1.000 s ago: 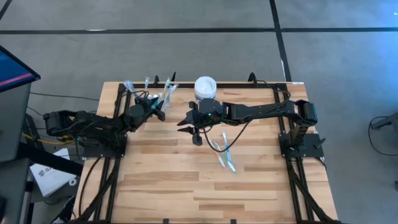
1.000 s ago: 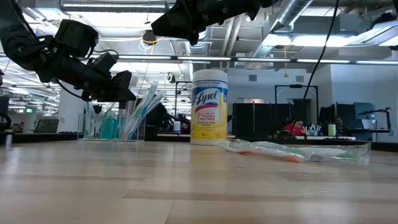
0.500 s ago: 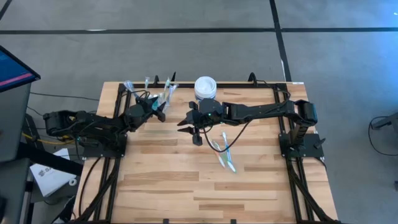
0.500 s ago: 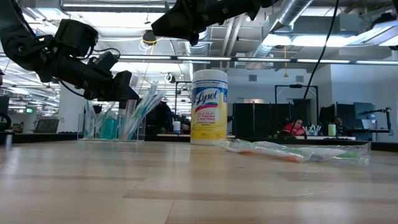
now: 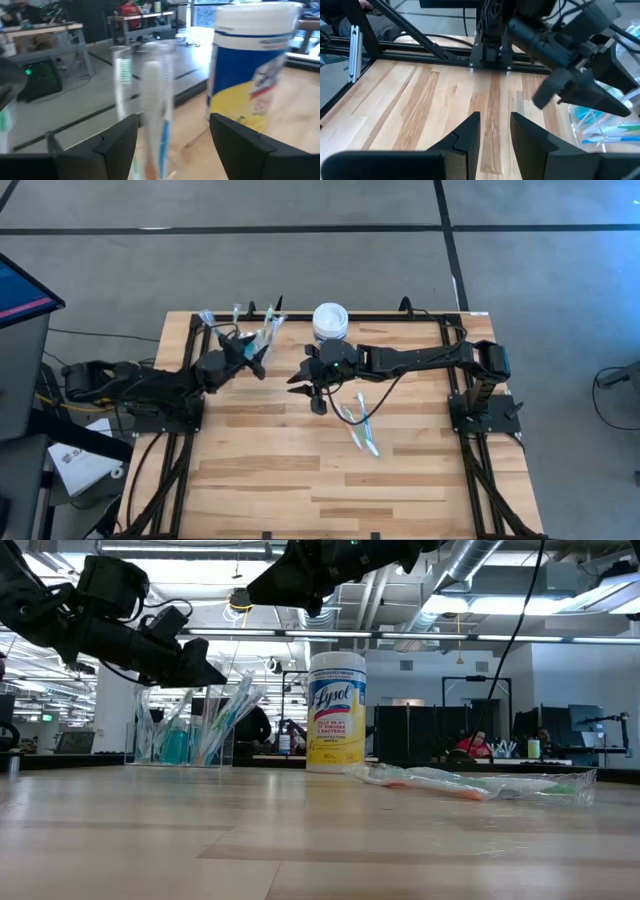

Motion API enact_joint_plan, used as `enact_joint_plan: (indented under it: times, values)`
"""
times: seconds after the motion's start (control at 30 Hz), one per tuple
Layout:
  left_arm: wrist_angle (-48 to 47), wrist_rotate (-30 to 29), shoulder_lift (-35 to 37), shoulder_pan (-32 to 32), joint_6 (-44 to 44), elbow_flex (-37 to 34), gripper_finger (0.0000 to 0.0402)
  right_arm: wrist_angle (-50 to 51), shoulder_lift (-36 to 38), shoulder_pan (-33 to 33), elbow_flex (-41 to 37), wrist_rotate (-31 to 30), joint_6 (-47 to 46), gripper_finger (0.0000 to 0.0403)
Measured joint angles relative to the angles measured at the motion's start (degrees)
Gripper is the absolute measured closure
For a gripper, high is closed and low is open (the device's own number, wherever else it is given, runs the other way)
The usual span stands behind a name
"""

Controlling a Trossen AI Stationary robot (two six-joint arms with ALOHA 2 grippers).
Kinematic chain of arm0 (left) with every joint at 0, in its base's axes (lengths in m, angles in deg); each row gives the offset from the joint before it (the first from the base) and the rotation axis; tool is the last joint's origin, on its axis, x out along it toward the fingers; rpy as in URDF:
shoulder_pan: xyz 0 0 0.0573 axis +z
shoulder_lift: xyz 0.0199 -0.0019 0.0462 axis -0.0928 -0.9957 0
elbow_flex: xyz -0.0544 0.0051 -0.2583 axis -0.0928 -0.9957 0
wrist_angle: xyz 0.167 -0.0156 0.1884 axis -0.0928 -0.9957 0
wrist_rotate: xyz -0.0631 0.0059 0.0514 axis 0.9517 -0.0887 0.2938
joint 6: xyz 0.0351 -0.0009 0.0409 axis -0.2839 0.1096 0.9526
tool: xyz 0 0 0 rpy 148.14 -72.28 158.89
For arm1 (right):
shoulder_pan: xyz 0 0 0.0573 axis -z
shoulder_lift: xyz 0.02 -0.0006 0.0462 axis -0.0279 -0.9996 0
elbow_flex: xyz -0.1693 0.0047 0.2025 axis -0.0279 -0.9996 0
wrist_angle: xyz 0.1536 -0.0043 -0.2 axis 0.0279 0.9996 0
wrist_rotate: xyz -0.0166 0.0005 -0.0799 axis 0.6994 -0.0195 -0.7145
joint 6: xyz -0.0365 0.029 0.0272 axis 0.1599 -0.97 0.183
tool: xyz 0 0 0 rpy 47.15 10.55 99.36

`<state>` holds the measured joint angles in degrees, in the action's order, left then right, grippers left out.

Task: Pick & Place toothbrushing station
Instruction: Put the orange toothbrush into the transparent organizer

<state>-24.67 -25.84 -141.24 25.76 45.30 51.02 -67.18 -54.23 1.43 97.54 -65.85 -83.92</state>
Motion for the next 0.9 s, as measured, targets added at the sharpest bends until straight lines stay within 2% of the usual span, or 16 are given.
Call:
enact_joint_plan:
  times: [0.13, 0.43, 0.7, 0.9]
  values:
    - [-0.82, -0.73, 1.04, -2.89, 1.76, 0.0, 0.017, 1.62, 0.0, 0.0, 0.0, -0.01, -0.01, 0.0305]
    - [-4.66, -7.96, 2.92, -8.82, 1.83, 0.0, 0.0185, 2.94, 0.0, 0.0, 0.0, -0.01, -0.22, 0.0305]
    - [-4.91, -8.2, 2.96, -15.1, 1.44, 0.0, 0.0188, 8.5, 0.0, 0.0, 0.0, -0.01, -1.68, 0.0305]
    - [-5.03, -8.19, 2.96, -20.46, 1.42, 0.0, 0.0188, 18.41, 0.0, -0.36, 0.0, 0.12, -2.78, 0.0305]
